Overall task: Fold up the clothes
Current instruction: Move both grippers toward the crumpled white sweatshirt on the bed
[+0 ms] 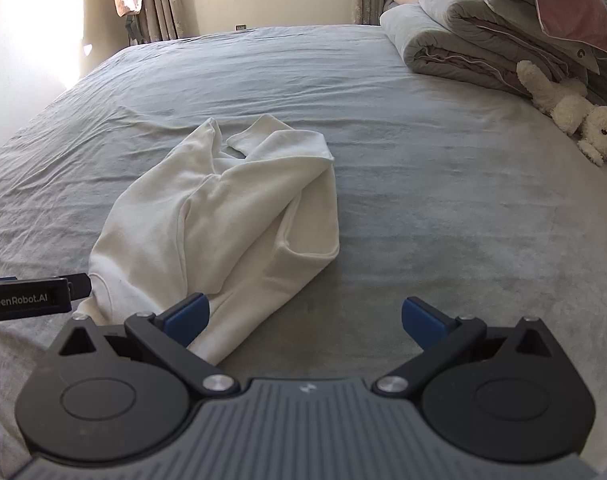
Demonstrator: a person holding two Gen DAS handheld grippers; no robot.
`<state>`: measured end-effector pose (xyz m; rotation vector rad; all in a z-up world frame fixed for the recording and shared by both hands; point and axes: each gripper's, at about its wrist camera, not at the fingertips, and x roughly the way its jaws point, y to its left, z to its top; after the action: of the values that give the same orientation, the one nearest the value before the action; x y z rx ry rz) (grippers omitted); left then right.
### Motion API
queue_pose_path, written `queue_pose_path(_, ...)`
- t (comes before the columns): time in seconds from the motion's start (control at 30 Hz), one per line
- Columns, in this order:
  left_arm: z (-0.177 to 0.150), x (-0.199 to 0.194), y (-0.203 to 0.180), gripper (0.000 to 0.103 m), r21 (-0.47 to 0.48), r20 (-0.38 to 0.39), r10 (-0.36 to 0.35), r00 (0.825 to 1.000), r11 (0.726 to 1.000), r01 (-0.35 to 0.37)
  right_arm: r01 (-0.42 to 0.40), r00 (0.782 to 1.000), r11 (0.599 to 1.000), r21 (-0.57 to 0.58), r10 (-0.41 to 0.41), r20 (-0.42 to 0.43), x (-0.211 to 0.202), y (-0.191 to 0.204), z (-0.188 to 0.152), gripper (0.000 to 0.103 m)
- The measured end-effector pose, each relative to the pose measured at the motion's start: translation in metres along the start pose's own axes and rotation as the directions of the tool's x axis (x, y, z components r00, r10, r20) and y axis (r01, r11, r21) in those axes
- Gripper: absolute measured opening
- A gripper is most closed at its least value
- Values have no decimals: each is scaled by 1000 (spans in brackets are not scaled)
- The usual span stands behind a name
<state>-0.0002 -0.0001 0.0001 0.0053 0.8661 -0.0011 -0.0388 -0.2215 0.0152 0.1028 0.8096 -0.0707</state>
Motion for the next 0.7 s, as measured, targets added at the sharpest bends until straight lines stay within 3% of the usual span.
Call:
queue_pose_path(0.17,0,-1,0,102,3,-4,-10,1000,1000,10,-32,999,999,33,32,-18,-1,-8,3,103)
queue_pose_path(0.33,-1,-2,-1,102,7,-8,-20,1000,1000,21,5,1000,1000,-5,-5,-18,4,0,0,103)
queue_pose_path(0.7,0,-1,-1,102,14,-17,-21,1000,1000,21,10,999,1000,-3,-10,-41,9,1,-1,103)
